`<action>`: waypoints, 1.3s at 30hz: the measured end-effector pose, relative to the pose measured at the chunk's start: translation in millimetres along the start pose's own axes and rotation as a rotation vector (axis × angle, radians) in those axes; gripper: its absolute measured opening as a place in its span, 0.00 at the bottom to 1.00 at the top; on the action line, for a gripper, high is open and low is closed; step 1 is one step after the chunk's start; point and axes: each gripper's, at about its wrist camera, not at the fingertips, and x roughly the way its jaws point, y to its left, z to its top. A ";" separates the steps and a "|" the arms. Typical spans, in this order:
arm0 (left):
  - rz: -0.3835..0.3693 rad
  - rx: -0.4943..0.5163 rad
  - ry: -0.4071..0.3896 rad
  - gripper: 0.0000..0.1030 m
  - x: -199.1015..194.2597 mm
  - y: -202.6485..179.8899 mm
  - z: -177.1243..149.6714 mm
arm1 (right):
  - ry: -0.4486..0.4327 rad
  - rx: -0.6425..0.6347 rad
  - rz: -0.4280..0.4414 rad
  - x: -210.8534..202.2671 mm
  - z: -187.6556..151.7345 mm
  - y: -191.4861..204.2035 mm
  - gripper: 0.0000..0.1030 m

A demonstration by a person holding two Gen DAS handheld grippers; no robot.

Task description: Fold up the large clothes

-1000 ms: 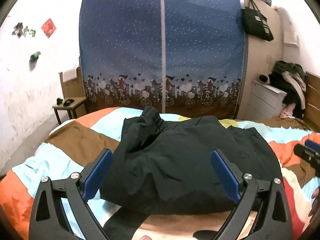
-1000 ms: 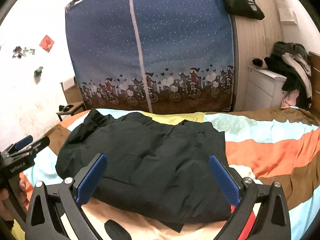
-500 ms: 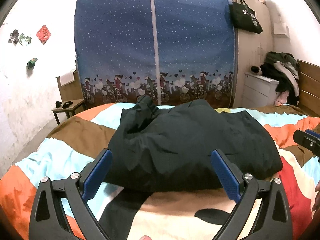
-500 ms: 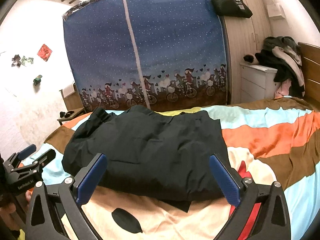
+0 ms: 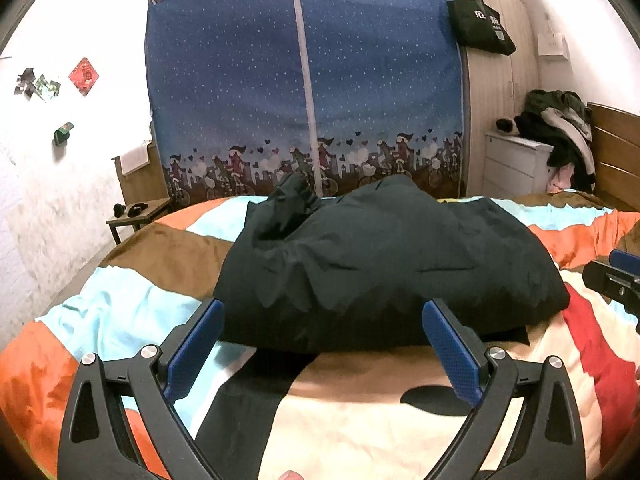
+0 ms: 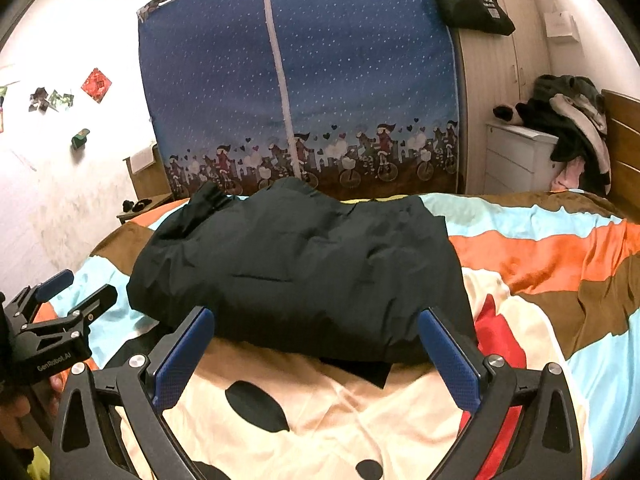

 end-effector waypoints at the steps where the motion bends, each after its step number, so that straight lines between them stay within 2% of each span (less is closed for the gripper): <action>1: 0.000 0.000 0.003 0.94 -0.6 0.7 -2.0 | 0.001 -0.003 -0.001 -0.6 -1.7 1.2 1.00; 26: 0.002 0.020 0.076 0.94 -2.9 3.1 -40.1 | 0.100 0.014 -0.002 6.1 -38.8 5.5 1.00; 39: -0.003 0.021 0.092 0.95 -3.1 4.3 -45.8 | 0.136 0.023 0.004 10.9 -44.8 4.8 1.00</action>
